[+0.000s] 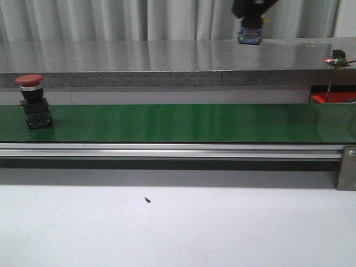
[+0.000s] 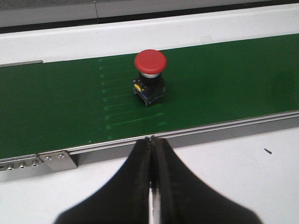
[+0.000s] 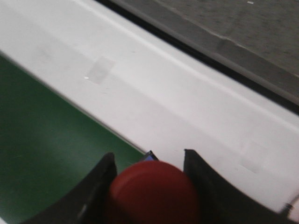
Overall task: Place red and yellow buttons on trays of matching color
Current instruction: 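Carry the red button into the red tray and open the right gripper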
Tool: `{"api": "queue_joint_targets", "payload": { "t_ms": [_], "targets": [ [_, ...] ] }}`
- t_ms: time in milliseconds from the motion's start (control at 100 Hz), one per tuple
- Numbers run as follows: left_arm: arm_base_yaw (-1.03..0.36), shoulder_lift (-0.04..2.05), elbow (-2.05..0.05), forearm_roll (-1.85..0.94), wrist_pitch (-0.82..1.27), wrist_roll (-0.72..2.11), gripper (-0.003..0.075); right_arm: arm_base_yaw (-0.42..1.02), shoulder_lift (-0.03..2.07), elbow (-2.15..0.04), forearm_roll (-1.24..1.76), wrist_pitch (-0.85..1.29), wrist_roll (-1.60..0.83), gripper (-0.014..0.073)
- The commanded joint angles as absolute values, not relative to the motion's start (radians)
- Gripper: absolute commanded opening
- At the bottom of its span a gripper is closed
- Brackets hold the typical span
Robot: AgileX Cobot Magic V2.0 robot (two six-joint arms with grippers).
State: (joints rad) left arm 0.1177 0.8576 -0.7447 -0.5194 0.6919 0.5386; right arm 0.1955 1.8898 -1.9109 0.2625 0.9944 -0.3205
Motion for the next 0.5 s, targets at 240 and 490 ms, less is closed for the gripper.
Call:
{"api": "queue_joint_targets", "payload": {
  "t_ms": [240, 490],
  "targets": [
    [0.113, 0.848, -0.770, -0.554, 0.638, 0.541, -0.0020, -0.083, 1.825, -1.931, 0.259, 0.959, -0.332, 0.0169],
    [0.113, 0.848, -0.770, -0.554, 0.638, 0.541, -0.0020, -0.222, 1.898, -1.931, 0.260, 0.914, -0.332, 0.0169]
  ]
}}
